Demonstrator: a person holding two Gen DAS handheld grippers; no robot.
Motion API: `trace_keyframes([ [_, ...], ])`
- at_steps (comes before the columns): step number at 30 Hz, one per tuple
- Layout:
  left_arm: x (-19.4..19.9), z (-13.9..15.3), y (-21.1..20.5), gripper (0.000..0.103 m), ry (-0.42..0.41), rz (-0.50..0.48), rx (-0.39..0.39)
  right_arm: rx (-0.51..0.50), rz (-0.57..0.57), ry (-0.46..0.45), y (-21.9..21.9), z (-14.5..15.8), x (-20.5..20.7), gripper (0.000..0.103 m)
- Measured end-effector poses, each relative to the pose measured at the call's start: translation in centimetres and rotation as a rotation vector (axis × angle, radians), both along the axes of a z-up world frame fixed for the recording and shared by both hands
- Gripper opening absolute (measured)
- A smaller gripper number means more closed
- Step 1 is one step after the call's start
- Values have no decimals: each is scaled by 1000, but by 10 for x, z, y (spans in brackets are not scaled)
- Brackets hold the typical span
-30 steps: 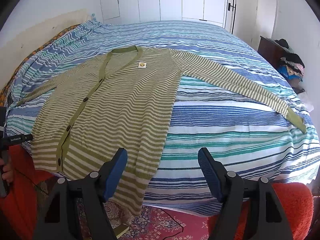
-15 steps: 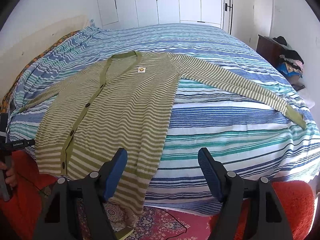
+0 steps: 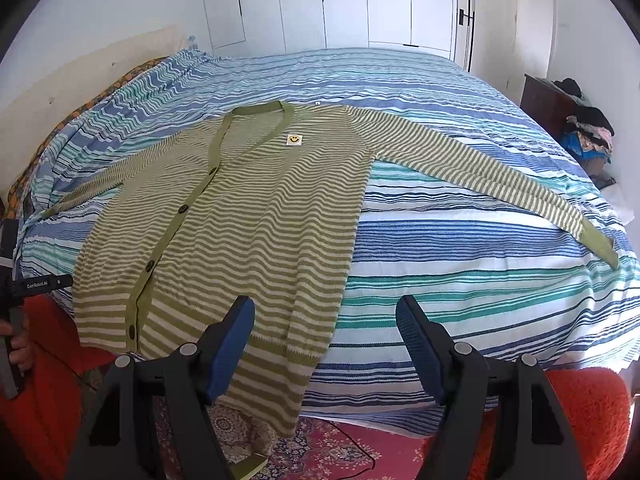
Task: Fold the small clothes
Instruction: 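Grasp the sleeve cuff with the right gripper and fold it across the body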
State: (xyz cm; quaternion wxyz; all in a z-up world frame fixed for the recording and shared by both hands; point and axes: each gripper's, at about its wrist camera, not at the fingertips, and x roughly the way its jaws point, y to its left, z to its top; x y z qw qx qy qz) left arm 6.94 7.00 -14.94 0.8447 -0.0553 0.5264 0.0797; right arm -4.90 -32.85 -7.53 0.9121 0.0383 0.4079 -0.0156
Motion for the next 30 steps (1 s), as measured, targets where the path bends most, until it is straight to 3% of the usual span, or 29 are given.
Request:
trace_keyframes([
  [6,1,-2,-7,82,10,-10,17,177,-20,-111,-41,29,-5,73],
  [9,2,-3,-9,82,12,-17,27,281,-104,-159,-102,43,11,73],
  [11,2,-4,-9,82,15,-16,32,426,-233,-211,-162,47,21,73],
  [14,2,-5,-8,82,20,-6,33,672,-467,-253,-252,21,26,75],
  [19,2,-9,-6,82,36,11,48,1084,-698,-173,-342,-73,26,75],
  [21,3,-11,-4,82,46,17,55,1110,-783,-202,-356,-89,14,72],
  [25,4,-13,-4,84,52,21,72,1139,-922,-386,-377,-93,-10,71],
  [28,5,-15,-7,85,57,15,88,1141,-1000,-455,-386,-94,-19,70],
  [30,6,-16,-9,85,62,14,95,1104,-1000,-454,-389,-89,-16,70],
])
